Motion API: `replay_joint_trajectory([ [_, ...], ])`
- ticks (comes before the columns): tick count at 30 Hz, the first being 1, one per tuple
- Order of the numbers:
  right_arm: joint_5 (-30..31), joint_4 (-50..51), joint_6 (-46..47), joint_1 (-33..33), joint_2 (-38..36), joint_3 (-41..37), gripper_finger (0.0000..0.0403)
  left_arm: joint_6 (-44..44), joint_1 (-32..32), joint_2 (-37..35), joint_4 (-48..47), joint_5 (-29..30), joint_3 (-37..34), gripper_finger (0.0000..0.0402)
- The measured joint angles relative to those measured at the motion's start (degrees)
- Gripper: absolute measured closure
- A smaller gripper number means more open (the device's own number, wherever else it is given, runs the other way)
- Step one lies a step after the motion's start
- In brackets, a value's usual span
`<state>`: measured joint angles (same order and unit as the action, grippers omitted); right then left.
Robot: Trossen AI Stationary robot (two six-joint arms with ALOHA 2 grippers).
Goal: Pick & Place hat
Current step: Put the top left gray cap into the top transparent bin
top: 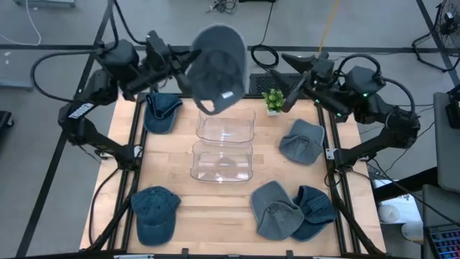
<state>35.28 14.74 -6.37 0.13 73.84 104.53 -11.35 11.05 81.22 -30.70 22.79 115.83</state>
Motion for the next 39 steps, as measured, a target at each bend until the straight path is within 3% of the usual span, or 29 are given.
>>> replay_joint_trajectory([
  [6, -5.41, -0.8, 5.35, -0.98, 0.92, 0.02, 0.0149, -3.05, -4.34, 3.1, 3.26, 5.27, -0.02, 0.0394],
  [14, -5.56, -1.19, 8.04, -1.04, 1.6, 0.02, 0.0149, -6.08, -8.7, 6.35, 8.97, 10.43, 0.02, 0.0394],
  [17, -8.17, -1.04, 9.26, -1.04, 1.54, 0.02, 0.0149, -5.97, -9.34, 6.64, 9.08, 12.34, 0.02, 0.0394],
  [29, -13.56, -0.99, 11.11, 0.08, 0.88, -0.02, 0.0149, -9.63, -10.73, 7.55, 13.29, 27.79, -0.04, 0.0394],
  [34, -12.54, -0.92, 10.93, -0.06, 0.88, -0.02, 0.0149, -9.07, -11.4, 7.51, 13.49, 24.53, -0.04, 0.0394],
  [39, -5.77, -0.1, 7.41, -0.01, 1.12, -0.02, 0.0149, -9.25, -12.39, 8.14, 14.08, 25.25, -0.04, 0.0394],
])
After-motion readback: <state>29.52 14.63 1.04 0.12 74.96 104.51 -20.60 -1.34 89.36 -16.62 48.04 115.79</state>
